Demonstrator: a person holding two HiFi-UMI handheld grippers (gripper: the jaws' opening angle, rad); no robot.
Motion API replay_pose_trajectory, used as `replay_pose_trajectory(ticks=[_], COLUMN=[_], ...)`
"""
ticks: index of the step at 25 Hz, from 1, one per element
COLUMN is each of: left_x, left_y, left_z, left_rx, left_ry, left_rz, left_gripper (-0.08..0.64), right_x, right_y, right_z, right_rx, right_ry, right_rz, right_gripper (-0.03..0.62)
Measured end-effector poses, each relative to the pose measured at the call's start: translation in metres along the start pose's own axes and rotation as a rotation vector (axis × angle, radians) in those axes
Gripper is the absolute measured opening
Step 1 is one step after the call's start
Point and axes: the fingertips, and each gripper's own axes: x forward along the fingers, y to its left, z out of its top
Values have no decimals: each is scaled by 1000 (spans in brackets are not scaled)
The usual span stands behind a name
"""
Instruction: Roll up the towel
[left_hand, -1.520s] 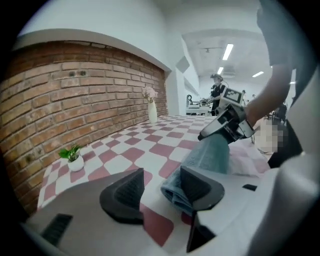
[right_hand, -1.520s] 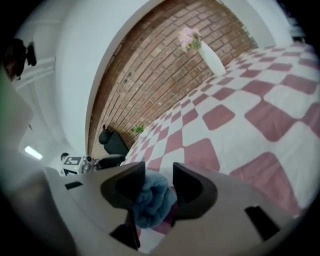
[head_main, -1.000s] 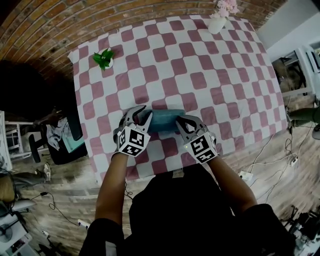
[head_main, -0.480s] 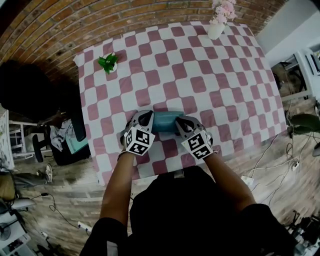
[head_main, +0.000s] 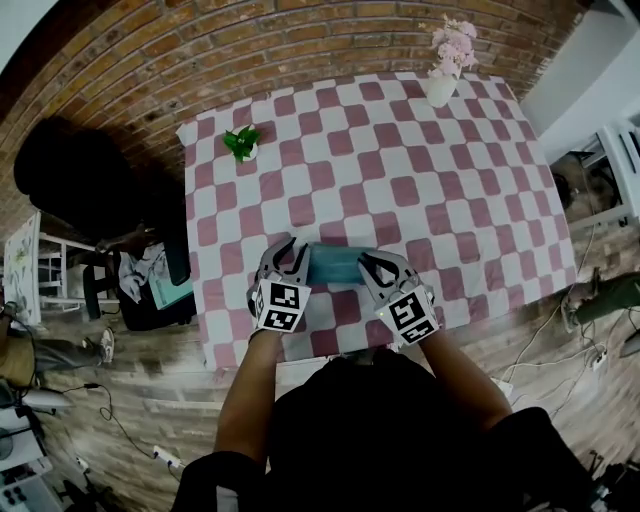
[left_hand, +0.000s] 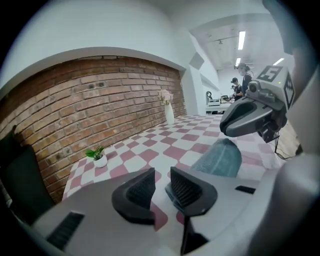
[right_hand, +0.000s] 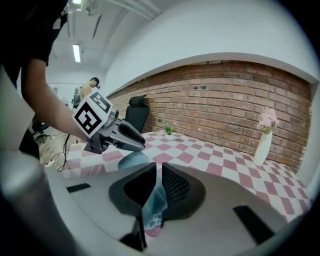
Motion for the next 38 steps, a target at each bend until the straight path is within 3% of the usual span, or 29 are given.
replay_pose_trajectory(ticks=[4,7,11,16,23,28,38], left_x=[-19,-42,-80,-116,-146,-149,-155], left_y=[-5,-8,-12,-30,-34,-35,-39], left_z=[-6,4,29,64,89,100,119], left_rx=[-56,-140,-217,-217,-277,-273,-241], left_ry=[-6,-74,-161,-233,-305,-309,-335], left_rz=[41,75,110,98,105,110,114], left_gripper=[98,87,-6,-3,-3,-3,-3], right_x=[-12,-27,-50,-79,-101,-109,-121], right_y=[16,18,14,5,1,-2,-12], right_z=[-3,10,42,79,114,125,141], right_rx=[-62,-54,-44,-59,-94,-144,-125], right_ry=[22,-30,-120,-191,-246,-260,-308], right_rz=[37,34,14,-17,-57,-106,-126], right_gripper=[44,48,13,-2,-3,-2,-2])
